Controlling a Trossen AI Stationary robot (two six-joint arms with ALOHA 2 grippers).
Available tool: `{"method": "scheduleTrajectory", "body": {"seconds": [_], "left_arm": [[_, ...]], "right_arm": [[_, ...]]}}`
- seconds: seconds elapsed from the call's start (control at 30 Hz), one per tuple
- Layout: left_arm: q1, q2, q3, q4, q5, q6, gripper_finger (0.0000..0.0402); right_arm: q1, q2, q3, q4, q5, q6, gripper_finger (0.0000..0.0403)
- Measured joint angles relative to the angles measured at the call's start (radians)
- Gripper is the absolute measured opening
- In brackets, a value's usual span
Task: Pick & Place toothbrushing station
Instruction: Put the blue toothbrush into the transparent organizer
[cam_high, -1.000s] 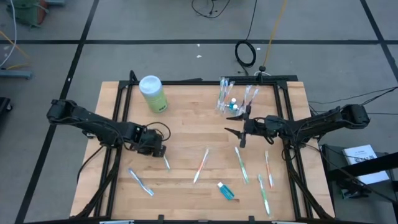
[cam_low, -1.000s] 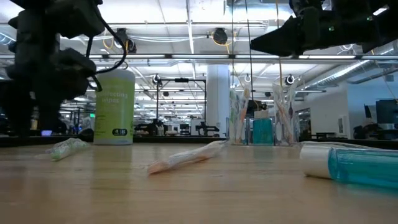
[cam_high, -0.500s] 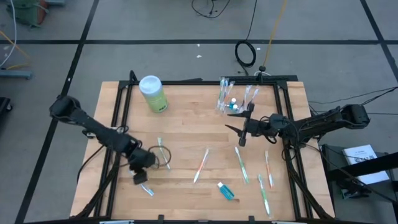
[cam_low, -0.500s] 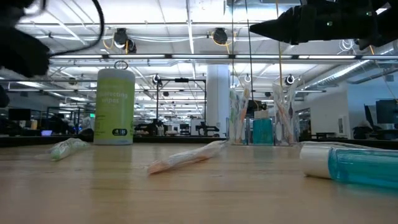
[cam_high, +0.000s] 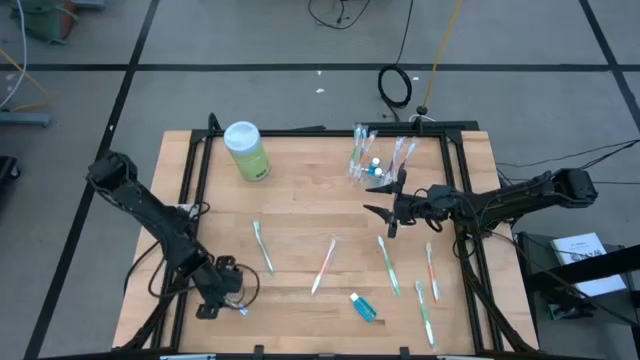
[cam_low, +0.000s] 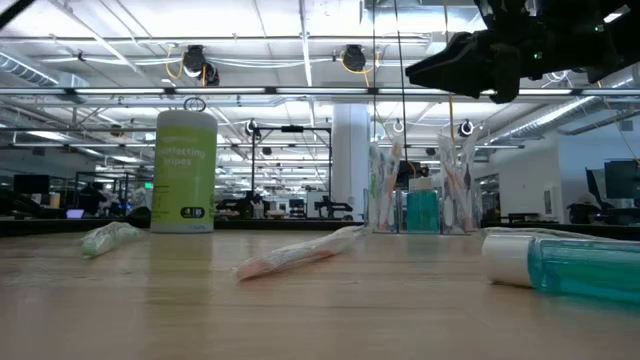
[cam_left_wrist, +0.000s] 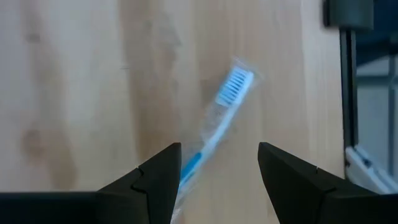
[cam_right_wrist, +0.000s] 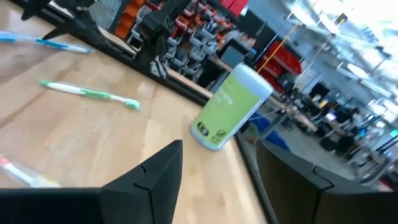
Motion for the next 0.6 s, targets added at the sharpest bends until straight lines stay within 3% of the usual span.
{"method": "scheduleTrajectory", "body": {"seconds": [0.3,0.6], "left_arm": [[-0.027,0.165,0.006,0.094,-0.030,0.135,0.0218],[-0.019,0.180,0.004,0.095,-0.071,0.340,0.0218]], "right_arm": [[0.000,-0.001,0.000,-0.010,-0.004,0.131,0.0196],[0.000,-0.001,0.000,-0.014,-0.005,0.250,0.0196]]}}
